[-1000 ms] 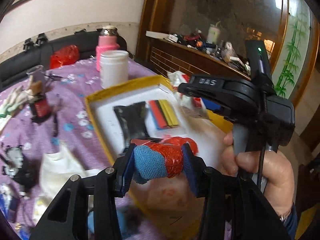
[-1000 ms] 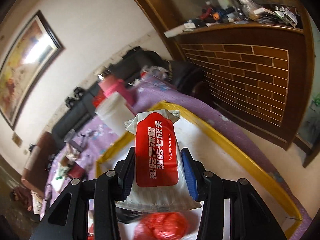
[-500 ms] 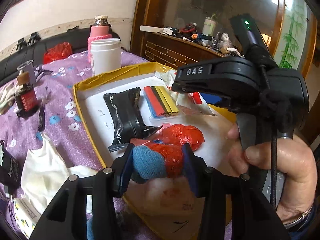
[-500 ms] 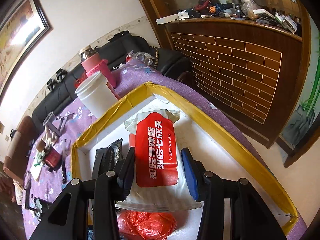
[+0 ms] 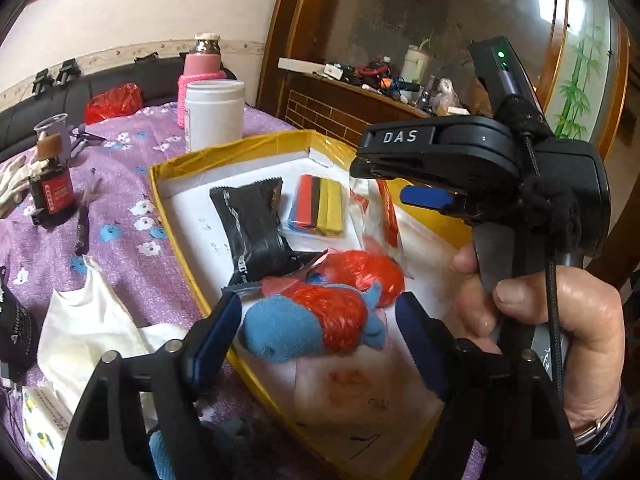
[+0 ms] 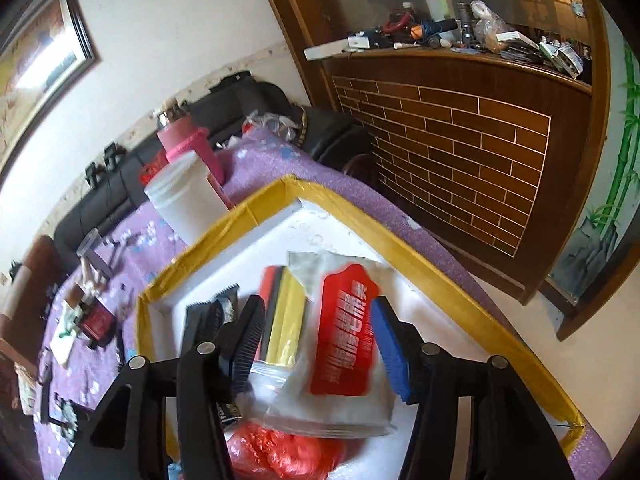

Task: Organize soft objects
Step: 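Carry the blue cloth and wet-wipe pack over the yellow tray and release both, then move both grippers back over the table toward the remaining packs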

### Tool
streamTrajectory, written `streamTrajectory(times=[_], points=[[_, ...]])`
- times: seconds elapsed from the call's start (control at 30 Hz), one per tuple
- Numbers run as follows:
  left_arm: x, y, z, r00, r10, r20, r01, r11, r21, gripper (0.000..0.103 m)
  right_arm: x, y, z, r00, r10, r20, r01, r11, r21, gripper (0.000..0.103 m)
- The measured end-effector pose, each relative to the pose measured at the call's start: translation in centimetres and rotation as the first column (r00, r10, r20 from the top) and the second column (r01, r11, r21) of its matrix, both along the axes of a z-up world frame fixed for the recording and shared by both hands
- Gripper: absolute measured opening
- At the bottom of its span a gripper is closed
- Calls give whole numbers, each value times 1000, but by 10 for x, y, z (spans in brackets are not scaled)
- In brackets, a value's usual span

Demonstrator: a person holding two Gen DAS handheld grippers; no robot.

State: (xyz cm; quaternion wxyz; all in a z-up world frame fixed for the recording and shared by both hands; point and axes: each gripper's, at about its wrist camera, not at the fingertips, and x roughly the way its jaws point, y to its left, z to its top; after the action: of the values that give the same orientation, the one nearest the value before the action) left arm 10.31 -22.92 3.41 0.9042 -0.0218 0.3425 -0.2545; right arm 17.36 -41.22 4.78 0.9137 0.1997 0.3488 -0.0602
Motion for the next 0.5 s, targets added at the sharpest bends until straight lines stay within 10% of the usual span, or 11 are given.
streamTrajectory(times=[0.5], points=[[-42,29,82,970,130,205,-117,990,-77,80,-76,6,41,982,-20,189,23,1000,-15,60]])
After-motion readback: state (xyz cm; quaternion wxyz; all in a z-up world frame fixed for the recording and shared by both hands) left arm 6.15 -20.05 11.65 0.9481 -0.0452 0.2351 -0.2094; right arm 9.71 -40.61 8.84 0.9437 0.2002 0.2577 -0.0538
